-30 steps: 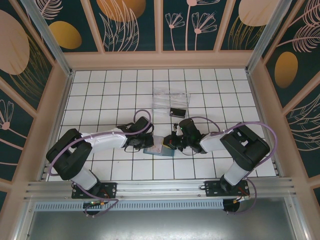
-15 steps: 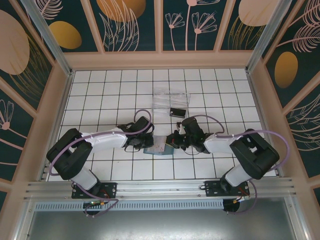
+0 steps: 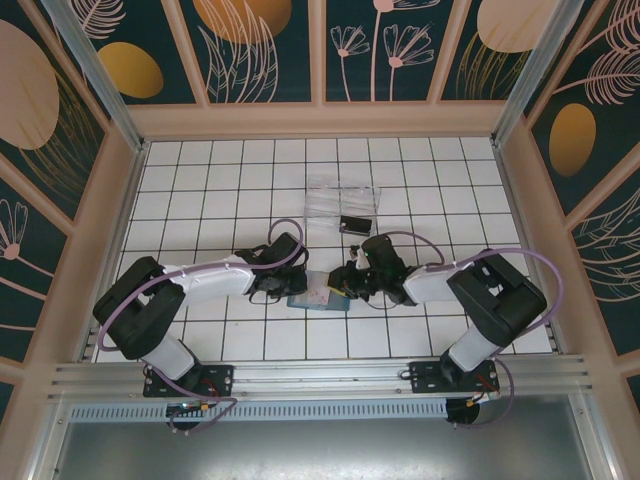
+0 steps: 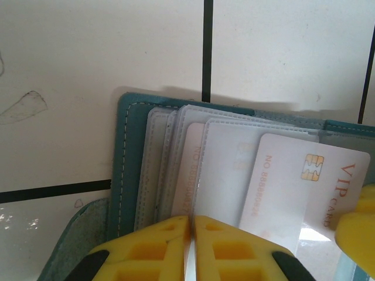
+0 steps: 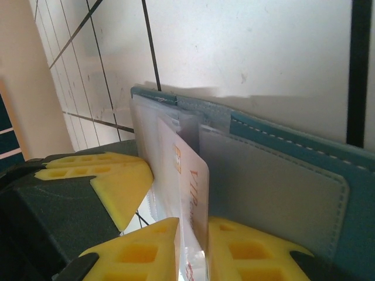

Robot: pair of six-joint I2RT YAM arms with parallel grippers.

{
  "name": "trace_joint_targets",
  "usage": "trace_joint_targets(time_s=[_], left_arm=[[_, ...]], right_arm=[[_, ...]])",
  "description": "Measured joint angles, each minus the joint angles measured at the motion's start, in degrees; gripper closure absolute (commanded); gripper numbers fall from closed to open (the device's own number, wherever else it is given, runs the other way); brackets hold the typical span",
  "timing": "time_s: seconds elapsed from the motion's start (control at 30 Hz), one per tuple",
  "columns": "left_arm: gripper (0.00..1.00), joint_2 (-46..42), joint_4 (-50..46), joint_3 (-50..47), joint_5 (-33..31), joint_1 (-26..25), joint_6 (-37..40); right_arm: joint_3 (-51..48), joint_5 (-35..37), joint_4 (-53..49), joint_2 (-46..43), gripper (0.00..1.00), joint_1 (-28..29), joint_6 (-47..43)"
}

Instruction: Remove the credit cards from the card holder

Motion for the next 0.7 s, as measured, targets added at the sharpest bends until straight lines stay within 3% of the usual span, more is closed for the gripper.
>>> trace_joint_targets(time_s=[0.1,0.4,0.7], left_arm=[[0.88,0.0,0.0,0.0,0.0,0.0,0.0],[0.88,0.0,0.0,0.0,0.0,0.0,0.0],[0.88,0.0,0.2,-0.1,0.0,0.0,0.2]], right_arm=[[0.0,-0.9,1.9,1.4,0.80,0.0,0.7],[0.0,-0.4,2.1,1.0,0.93,0.0,1.0],[3.3,5.6,-18.4,-10.7,0.96,-1.2,-6.1]])
